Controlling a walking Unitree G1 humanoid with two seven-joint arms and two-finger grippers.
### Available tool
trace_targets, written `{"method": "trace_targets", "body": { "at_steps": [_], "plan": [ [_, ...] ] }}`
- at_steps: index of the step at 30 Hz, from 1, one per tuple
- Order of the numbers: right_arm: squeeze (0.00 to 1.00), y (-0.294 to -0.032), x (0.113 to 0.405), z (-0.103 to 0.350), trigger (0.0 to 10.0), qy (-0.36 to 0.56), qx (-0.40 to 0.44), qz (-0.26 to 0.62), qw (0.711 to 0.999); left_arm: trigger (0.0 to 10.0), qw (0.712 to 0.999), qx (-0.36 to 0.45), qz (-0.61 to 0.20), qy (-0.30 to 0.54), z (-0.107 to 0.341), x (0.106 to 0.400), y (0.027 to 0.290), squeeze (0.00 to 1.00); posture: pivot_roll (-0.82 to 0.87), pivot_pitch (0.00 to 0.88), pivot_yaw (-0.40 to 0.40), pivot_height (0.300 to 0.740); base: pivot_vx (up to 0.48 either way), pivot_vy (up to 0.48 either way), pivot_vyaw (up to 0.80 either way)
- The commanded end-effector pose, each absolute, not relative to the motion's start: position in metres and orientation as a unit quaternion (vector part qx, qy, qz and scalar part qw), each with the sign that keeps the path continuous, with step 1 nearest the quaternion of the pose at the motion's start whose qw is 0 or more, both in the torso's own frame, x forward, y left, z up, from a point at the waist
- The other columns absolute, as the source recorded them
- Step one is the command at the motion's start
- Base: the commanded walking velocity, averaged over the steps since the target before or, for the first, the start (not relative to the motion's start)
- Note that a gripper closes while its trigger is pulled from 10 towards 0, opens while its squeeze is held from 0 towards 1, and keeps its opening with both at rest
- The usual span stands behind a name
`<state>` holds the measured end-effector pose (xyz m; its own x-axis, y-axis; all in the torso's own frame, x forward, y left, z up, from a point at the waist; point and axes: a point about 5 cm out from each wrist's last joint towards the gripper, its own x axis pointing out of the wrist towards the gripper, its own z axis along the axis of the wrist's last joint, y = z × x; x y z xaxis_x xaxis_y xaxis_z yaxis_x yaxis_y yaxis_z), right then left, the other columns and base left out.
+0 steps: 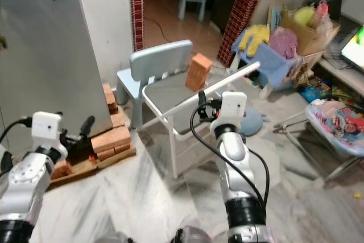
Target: Restocking fridge
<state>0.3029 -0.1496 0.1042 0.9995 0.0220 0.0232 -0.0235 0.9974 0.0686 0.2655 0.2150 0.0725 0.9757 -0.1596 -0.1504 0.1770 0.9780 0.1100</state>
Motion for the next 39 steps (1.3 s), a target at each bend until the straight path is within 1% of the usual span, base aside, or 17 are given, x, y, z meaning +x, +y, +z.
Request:
{"method": "trace_targets", "body": {
  "at_steps": [1, 2, 4, 11, 14, 21, 23, 25, 27, 29, 31, 34, 36, 39],
  "plan": [
    [0.00, -0.152, 0.303, 0.106, 10.0, -0.013, 0.039, 0.005, 0.999, 10.0, 0.990, 0.071, -0.092, 0.077, 0.070, 0.261, 0.219, 0.00, 0.14, 0.000, -0.041, 0.740, 0.000, 0.480, 0.00],
    [0.00, -0.152, 0.303, 0.106, 10.0, -0.014, 0.036, 0.006, 0.999, 10.0, 0.989, 0.058, -0.087, 0.100, 0.065, 0.258, 0.220, 0.00, 0.13, 0.000, -0.036, 0.740, 0.000, 0.480, 0.00],
    [0.00, -0.152, 0.304, 0.106, 10.0, -0.013, 0.036, 0.005, 0.999, 10.0, 0.989, 0.051, -0.085, 0.108, 0.064, 0.258, 0.220, 0.00, 0.13, 0.000, -0.038, 0.740, 0.000, 0.480, 0.00],
    [0.00, -0.157, 0.303, 0.105, 10.0, -0.004, 0.037, 0.001, 0.999, 10.0, 0.990, 0.050, -0.091, 0.094, 0.070, 0.263, 0.219, 0.00, 0.13, 0.000, -0.044, 0.740, 0.000, 0.480, 0.00],
    [0.00, -0.162, 0.303, 0.103, 10.0, 0.004, 0.015, -0.012, 1.000, 10.0, 0.990, 0.058, -0.092, 0.087, 0.073, 0.264, 0.221, 0.00, 0.13, 0.000, -0.047, 0.740, 0.000, 0.480, 0.00],
    [0.00, -0.163, 0.307, 0.104, 10.0, 0.011, 0.001, -0.021, 1.000, 10.0, 0.989, 0.058, -0.102, 0.085, 0.075, 0.264, 0.221, 0.00, 0.12, 0.000, -0.051, 0.740, 0.000, 0.480, 0.00],
    [0.00, -0.163, 0.308, 0.102, 10.0, 0.015, -0.024, -0.029, 0.999, 10.0, 0.989, 0.063, -0.101, 0.084, 0.075, 0.264, 0.220, 0.00, 0.12, 0.000, -0.051, 0.740, 0.000, 0.480, 0.00],
    [0.00, -0.162, 0.308, 0.101, 10.0, 0.014, -0.028, -0.025, 0.999, 10.0, 0.989, 0.063, -0.102, 0.085, 0.075, 0.264, 0.220, 0.00, 0.12, 0.000, -0.052, 0.740, 0.000, 0.480, 0.00],
    [0.00, -0.159, 0.308, 0.100, 10.0, 0.018, -0.014, -0.014, 1.000, 10.0, 0.989, 0.063, -0.101, 0.085, 0.075, 0.264, 0.221, 0.00, 0.13, 0.000, -0.051, 0.740, 0.000, 0.480, 0.00],
    [0.00, -0.157, 0.309, 0.102, 10.0, 0.001, -0.025, -0.002, 1.000, 10.0, 0.989, 0.064, -0.099, 0.087, 0.074, 0.264, 0.222, 0.00, 0.13, 0.000, -0.046, 0.740, 0.000, 0.480, 0.00],
    [0.00, -0.157, 0.308, 0.100, 10.0, 0.012, -0.014, -0.003, 1.000, 10.0, 0.989, 0.064, -0.099, 0.087, 0.074, 0.263, 0.223, 0.00, 0.14, 0.000, -0.045, 0.740, 0.000, 0.480, 0.00],
    [0.00, -0.157, 0.308, 0.100, 10.0, 0.014, -0.025, -0.004, 1.000, 10.0, 0.989, 0.065, -0.096, 0.087, 0.075, 0.263, 0.223, 0.00, 0.14, 0.000, -0.048, 0.740, 0.000, 0.480, 0.00],
    [0.00, -0.156, 0.307, 0.101, 10.0, 0.009, -0.002, 0.004, 1.000, 10.0, 0.990, 0.065, -0.093, 0.086, 0.075, 0.264, 0.224, 0.00, 0.15, 0.000, -0.055, 0.740, 0.000, 0.480, 0.00],
    [0.00, -0.154, 0.309, 0.107, 10.0, -0.006, -0.002, 0.012, 1.000, 10.0, 0.990, 0.064, -0.089, 0.085, 0.076, 0.265, 0.224, 0.00, 0.15, 0.000, -0.056, 0.740, 0.000, 0.480, 0.00]
  ]
}}
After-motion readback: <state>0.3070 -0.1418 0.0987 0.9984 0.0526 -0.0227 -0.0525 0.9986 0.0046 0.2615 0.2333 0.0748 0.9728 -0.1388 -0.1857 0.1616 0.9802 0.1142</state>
